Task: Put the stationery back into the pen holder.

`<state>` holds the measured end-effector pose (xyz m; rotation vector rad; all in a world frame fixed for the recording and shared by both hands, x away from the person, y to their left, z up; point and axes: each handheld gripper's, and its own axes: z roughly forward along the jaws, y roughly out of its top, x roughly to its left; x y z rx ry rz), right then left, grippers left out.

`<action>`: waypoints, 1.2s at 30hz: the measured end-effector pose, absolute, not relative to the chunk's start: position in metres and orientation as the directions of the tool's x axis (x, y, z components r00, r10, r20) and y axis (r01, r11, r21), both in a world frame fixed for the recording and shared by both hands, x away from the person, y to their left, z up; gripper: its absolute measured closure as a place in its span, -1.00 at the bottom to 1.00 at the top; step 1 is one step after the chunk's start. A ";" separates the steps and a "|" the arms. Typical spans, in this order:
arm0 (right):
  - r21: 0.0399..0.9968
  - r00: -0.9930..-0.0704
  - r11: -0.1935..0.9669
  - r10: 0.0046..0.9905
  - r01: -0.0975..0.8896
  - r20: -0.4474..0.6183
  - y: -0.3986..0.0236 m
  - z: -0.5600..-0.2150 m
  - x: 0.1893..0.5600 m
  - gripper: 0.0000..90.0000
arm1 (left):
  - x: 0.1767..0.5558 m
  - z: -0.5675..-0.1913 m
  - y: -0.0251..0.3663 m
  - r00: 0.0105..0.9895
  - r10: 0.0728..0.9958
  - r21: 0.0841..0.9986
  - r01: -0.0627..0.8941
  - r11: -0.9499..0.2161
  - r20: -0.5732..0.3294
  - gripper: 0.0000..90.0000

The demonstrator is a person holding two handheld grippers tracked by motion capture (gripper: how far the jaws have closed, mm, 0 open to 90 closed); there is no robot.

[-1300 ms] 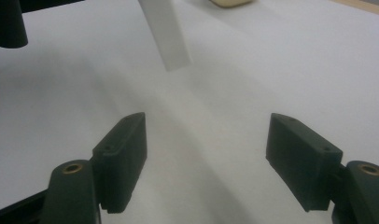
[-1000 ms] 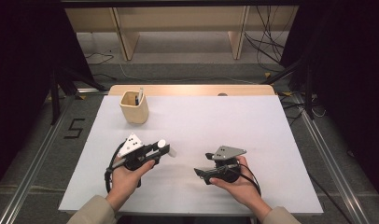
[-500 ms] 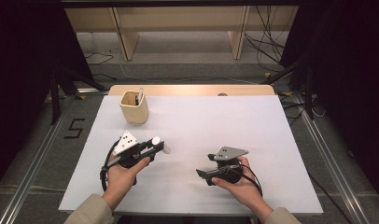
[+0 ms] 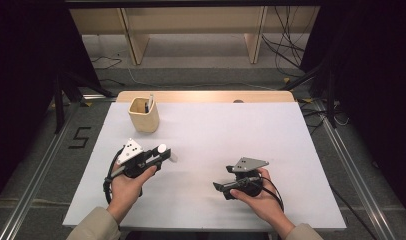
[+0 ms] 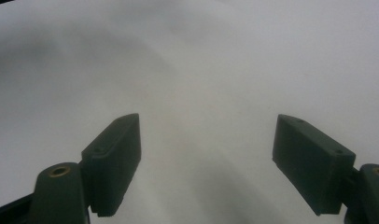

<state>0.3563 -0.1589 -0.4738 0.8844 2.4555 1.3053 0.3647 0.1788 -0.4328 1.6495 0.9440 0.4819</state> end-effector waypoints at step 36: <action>0.810 -0.752 0.388 0.652 0.440 0.096 -0.192 -0.474 0.350 -0.46 | 0.374 -0.423 0.202 0.527 0.844 0.951 0.301 -0.078 -0.098 0.48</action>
